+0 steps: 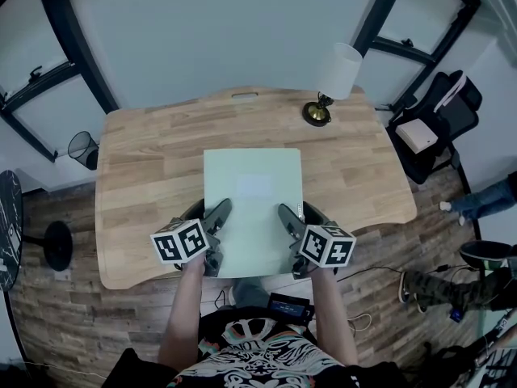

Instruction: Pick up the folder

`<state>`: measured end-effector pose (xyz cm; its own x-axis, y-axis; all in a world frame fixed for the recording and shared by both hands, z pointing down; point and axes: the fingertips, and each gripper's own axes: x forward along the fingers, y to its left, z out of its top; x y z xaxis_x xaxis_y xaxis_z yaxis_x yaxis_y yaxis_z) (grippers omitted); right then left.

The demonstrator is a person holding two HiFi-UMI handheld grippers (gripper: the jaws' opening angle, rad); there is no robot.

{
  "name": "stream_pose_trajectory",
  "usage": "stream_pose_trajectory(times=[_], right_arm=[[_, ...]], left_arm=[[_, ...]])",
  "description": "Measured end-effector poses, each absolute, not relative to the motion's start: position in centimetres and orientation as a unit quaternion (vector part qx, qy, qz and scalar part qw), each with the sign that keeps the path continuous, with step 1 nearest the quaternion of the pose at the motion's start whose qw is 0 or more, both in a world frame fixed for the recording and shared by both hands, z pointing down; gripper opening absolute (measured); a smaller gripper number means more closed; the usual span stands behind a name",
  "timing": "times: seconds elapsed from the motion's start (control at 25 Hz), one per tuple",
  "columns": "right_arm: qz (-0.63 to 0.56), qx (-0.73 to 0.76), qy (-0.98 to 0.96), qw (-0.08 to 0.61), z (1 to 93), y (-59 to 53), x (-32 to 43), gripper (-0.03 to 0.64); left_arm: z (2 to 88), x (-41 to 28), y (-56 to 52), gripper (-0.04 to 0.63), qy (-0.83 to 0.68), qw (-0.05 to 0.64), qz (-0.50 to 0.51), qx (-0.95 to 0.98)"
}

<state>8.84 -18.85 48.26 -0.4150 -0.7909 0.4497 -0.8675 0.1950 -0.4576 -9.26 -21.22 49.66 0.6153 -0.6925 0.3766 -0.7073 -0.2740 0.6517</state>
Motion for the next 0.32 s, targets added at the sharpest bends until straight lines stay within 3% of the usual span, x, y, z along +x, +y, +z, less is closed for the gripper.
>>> stream_pose_trajectory(times=[0.32], right_arm=[[0.333,0.539,-0.772,0.056,47.79,-19.56,9.04,0.281]], left_arm=[[49.15,-9.14,-21.91,0.308,-0.437,0.41,0.002,0.8]])
